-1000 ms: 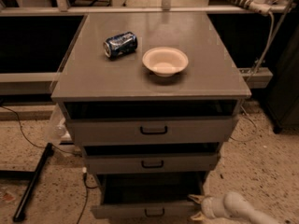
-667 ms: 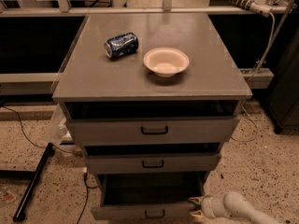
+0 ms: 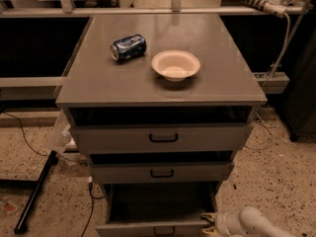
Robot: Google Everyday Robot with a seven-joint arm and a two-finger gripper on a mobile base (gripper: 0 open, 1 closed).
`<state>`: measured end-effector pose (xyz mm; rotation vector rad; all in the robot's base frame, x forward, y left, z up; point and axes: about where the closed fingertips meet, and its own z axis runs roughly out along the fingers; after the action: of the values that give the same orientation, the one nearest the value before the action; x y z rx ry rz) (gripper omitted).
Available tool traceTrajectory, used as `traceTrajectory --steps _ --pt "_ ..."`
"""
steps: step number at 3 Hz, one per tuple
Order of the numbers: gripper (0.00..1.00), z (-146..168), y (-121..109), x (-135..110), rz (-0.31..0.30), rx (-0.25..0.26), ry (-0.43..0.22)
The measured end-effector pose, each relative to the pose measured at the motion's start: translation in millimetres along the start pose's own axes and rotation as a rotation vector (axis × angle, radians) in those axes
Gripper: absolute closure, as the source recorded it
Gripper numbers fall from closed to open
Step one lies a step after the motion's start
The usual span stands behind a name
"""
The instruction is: Open bottom drawer
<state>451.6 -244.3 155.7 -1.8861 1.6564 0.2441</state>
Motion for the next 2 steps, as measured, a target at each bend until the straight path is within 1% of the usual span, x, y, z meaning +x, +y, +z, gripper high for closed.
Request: traceTrajectory --steps 1,2 --pt "1.0 -2.9 -2.1 -4.0 0.0 0.0 0.0" --pt "1.0 -8.4 -0.2 -0.6 -0.007 0.003 0.018"
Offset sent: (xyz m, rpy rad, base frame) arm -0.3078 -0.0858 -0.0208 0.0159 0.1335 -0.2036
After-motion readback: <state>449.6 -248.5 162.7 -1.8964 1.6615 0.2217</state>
